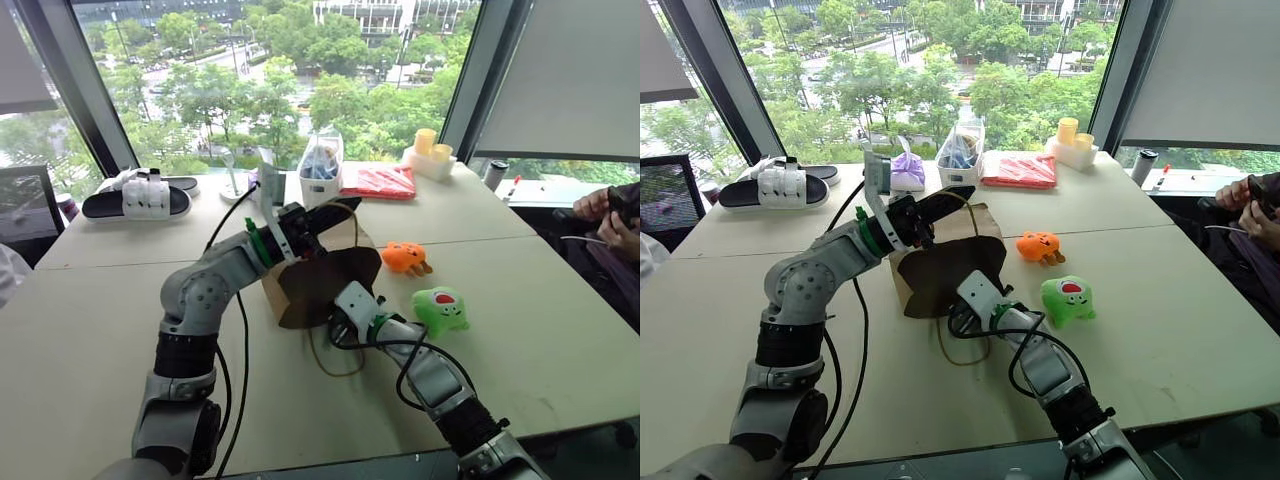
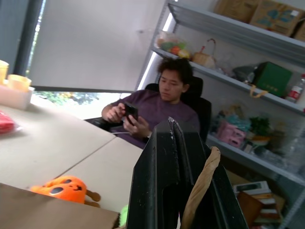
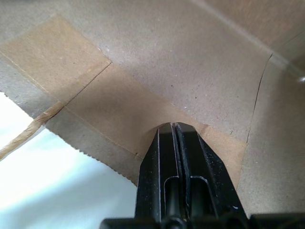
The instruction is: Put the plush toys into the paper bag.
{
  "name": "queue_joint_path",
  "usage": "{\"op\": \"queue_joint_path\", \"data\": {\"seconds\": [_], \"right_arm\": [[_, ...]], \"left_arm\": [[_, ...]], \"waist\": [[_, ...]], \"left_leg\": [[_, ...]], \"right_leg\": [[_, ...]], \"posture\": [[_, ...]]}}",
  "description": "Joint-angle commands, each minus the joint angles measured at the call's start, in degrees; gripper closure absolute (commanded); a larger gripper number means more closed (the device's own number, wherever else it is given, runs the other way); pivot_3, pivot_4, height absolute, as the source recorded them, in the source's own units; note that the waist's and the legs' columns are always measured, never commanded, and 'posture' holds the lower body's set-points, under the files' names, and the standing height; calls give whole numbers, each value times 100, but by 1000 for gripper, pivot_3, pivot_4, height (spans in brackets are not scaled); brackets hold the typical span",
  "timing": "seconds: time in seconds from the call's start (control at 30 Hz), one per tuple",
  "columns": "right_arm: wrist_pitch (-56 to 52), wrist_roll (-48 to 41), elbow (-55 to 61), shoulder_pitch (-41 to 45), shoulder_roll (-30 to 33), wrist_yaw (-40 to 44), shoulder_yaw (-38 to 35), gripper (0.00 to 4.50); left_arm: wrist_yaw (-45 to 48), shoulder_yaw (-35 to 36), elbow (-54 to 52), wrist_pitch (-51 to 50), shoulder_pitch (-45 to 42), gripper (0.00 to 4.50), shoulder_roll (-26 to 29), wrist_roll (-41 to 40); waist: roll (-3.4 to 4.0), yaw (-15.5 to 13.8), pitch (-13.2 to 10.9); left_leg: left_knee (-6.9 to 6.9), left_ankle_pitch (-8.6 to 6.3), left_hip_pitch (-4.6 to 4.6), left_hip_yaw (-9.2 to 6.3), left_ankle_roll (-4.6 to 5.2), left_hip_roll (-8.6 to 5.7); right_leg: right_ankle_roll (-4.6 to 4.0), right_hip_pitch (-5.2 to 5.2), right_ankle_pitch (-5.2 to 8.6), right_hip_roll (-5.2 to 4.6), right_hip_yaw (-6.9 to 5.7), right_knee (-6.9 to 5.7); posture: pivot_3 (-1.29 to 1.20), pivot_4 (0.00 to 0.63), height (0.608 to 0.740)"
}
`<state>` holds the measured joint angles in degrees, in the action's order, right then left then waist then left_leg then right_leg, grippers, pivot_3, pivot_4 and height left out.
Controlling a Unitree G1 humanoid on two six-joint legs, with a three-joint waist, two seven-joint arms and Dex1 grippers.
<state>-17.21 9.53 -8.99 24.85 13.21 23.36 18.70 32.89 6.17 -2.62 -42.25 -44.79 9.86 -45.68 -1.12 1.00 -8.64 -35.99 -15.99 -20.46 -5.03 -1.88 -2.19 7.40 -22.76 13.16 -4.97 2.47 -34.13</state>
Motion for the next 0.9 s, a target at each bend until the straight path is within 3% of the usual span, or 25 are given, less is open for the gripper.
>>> {"op": "queue_joint_path", "data": {"seconds": [0.03,0.3,0.4,0.5,0.57,0.63,0.7,0.77,0.9], "right_arm": [[451,-648,483,-282,-328,2,-470,4500],[-738,-2233,3947,-2086,43,392,-1423,4500],[-1442,-3007,4929,-2467,124,156,-2160,3638],[-1967,-3754,5427,-2527,197,-91,-2899,2124],[-2103,-3896,5369,-2552,385,-366,-3731,1030],[-2298,-3490,5016,-2726,855,-510,-4083,25],[-2236,-3052,4739,-2864,1291,-510,-3896,25],[-2346,-2775,4238,-2637,1345,-840,-3696,25],[-2203,-2408,3023,-2082,1044,-1179,-3257,25]], "left_arm": [[-146,-14,250,510,23,4471,-36,439],[-38,-77,331,640,93,4471,-141,528],[42,-130,304,601,151,4500,-144,521],[110,-156,319,572,165,4500,-141,510],[222,-221,370,600,169,4500,-136,550],[313,-276,458,664,148,4500,-149,616],[325,-280,534,697,119,4500,-178,641],[348,-286,614,739,69,4500,-218,678],[395,-334,704,826,2,4500,-303,770]], "waist": [[-1,-7,-1],[1,-42,-6],[0,-29,-8],[-1,-17,-8],[-1,-29,-8],[-2,-63,-9],[-4,-76,-9],[-5,-47,-10],[-2,-1,-12]], "left_leg": [[1,0,1,0,0,0],[-4,-6,-19,-3,-7,-1],[-6,-6,-13,-4,-6,-1],[-7,-7,-4,-1,-6,2],[-6,-7,-2,-2,-5,4],[-9,-7,-4,-1,-5,2],[-13,-7,-7,2,-4,-4],[-10,-10,-4,6,0,-4],[-7,-10,0,13,1,2]], "right_leg": [[0,2,0,0,0,2],[2,-7,1,-3,0,6],[4,0,2,-2,0,8],[3,4,3,0,2,4],[2,5,3,4,1,2],[2,9,4,2,2,7],[2,16,4,-3,2,16],[2,15,5,-4,4,17],[1,7,4,0,9,10]], "posture": [[0,150,740],[0,150,740],[0,150,740],[0,150,740],[0,150,740],[0,150,740],[0,150,740],[0,150,740],[0,150,740]]}}
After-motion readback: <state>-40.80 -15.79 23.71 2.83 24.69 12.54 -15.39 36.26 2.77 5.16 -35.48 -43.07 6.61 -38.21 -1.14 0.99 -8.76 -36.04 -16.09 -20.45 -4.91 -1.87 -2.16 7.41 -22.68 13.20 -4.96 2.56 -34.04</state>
